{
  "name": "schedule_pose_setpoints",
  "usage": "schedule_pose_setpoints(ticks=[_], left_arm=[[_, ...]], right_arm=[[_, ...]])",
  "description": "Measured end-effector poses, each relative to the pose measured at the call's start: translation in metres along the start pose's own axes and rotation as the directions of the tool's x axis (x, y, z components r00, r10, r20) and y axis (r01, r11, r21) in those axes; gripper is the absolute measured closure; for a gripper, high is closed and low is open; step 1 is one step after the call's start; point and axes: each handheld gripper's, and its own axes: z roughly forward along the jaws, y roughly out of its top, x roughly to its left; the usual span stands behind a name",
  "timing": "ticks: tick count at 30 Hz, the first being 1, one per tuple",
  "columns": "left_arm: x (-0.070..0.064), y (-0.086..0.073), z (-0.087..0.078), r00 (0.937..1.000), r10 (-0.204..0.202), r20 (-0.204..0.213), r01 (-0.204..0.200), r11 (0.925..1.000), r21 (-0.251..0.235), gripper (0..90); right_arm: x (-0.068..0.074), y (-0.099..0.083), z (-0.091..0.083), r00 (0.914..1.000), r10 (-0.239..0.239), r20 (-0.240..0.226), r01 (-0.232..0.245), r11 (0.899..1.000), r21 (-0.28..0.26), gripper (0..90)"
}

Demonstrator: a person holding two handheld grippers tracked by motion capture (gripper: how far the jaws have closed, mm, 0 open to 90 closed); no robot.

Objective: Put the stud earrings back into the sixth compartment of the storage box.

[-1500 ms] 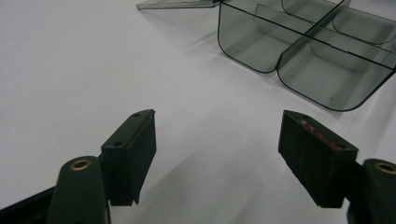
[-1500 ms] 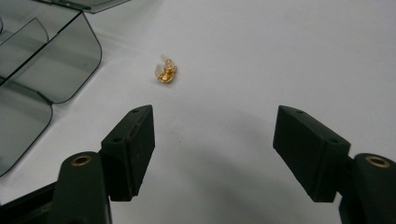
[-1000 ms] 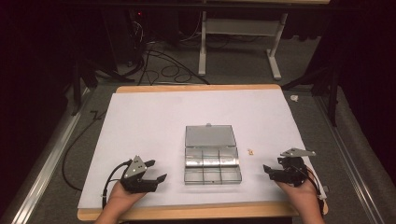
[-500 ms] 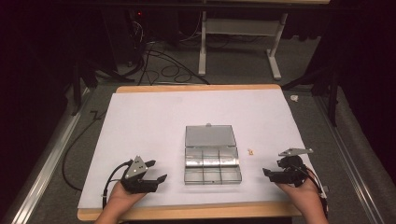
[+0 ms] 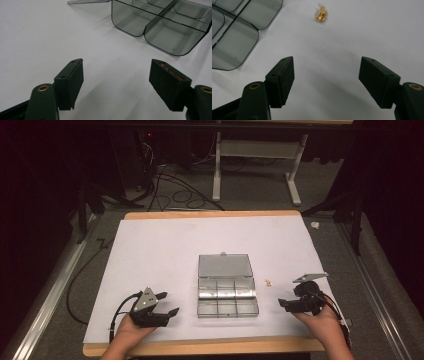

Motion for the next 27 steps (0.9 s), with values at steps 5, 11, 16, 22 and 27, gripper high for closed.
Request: schedule_pose_setpoints(ticks=[5,11,16,22,27], left_arm=[[-0.001,0.000,0.001,1.0000,0.005,-0.002,-0.005,1.0000,0.004,28.4],[-0.001,0.000,0.001,0.9999,0.011,0.000,-0.011,0.9999,0.008,28.4],[-0.002,0.000,0.001,0.9998,0.018,-0.001,-0.018,0.9998,0.004,28.4],[-0.002,0.000,0.001,0.9998,0.021,0.003,-0.021,0.9997,0.008,28.4],[-0.002,0.000,0.000,0.9997,0.025,0.002,-0.025,0.9997,0.005,28.4]], right_arm=[[0.001,0.003,0.004,0.9999,0.001,-0.013,0.000,0.997,0.071,29.6],[0.004,0.009,0.002,0.9994,-0.019,-0.030,0.022,0.993,0.118,30.2],[0.005,0.015,0.002,0.9990,-0.033,-0.030,0.037,0.988,0.149,31.4],[0.006,0.022,0.004,0.9980,-0.045,-0.045,0.052,0.983,0.178,33.7],[0.008,0.027,0.006,0.9976,-0.053,-0.045,0.062,0.974,0.218,34.8]])
